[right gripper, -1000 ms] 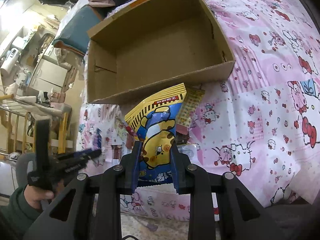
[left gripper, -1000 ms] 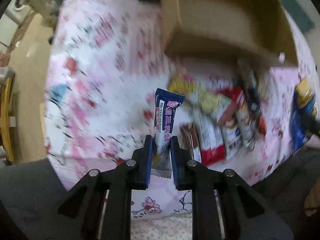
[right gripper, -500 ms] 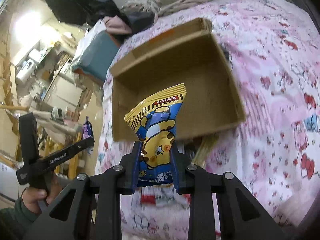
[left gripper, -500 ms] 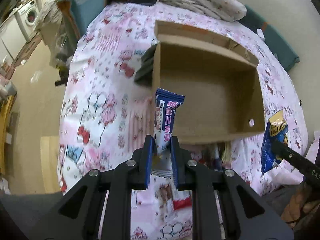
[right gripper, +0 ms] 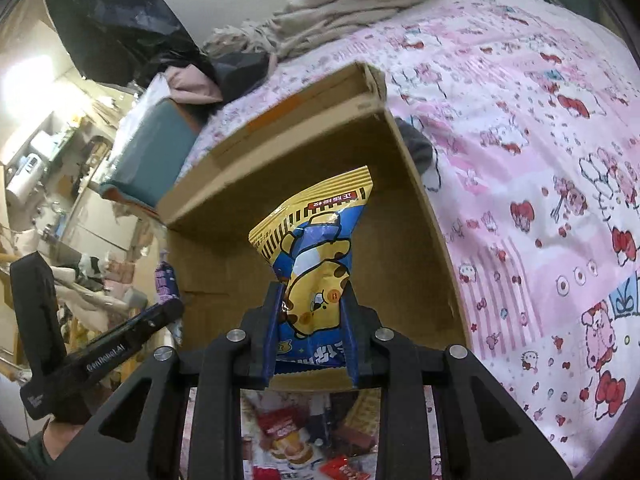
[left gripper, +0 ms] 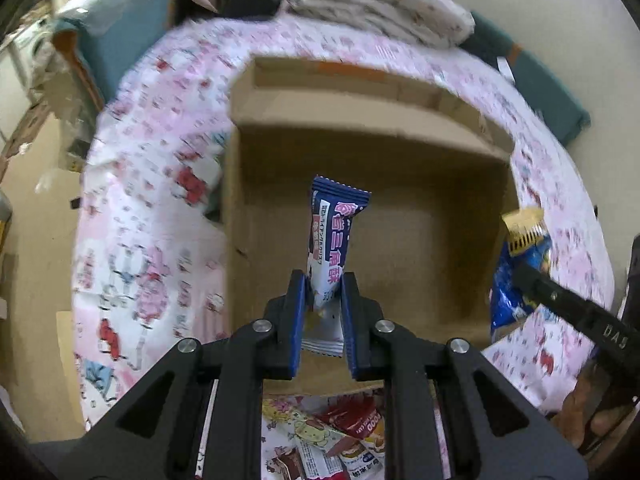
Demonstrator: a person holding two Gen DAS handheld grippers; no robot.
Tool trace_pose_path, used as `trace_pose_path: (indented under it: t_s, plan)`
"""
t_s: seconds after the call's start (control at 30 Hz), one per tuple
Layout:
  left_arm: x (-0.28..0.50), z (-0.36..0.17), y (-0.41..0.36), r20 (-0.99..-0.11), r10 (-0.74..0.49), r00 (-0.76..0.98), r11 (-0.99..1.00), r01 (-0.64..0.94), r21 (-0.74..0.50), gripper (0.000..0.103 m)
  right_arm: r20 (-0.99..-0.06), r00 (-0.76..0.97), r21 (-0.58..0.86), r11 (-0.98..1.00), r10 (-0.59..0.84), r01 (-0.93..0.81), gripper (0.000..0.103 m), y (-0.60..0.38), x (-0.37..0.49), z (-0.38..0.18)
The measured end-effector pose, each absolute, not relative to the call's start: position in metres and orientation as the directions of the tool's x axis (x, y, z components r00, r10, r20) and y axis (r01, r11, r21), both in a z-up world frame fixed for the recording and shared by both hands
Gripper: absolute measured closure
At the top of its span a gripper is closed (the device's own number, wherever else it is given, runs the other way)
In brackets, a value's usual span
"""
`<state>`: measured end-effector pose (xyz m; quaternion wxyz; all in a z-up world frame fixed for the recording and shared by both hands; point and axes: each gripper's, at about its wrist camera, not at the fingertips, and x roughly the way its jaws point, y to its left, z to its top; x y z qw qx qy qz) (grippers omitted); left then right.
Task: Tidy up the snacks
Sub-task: 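Carry both snacks into the box and open both grippers to release them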
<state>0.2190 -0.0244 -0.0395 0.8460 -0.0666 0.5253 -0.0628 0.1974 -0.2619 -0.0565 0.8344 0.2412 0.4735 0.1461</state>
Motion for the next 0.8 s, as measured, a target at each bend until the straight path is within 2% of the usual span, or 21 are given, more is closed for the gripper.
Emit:
trace_pose_path:
  t_s: [0.2, 0.33, 0.8]
  plan:
    - [0.222, -0.055, -0.034, -0.877, -0.132, 0.461, 0.991, 0.067, -0.114, 0.088, -0.771, 0.460, 0.481, 0.876, 0.441, -0.033, 0.075, -0.247, 0.203, -0.074]
    - [0.223, -0.062, -0.036, -0.890, -0.150, 0.429, 0.989, 0.072, -0.132, 0.088, -0.796, 0.441, 0.443, 0.896, 0.415, -0.044, 0.074, -0.240, 0.201, -0.080]
    - [0.219, -0.061, -0.034, -0.881, -0.113, 0.460, 0.994, 0.051, -0.101, 0.088, -0.805, 0.432, 0.426, 0.903, 0.406, -0.054, 0.072, -0.231, 0.203, -0.079]
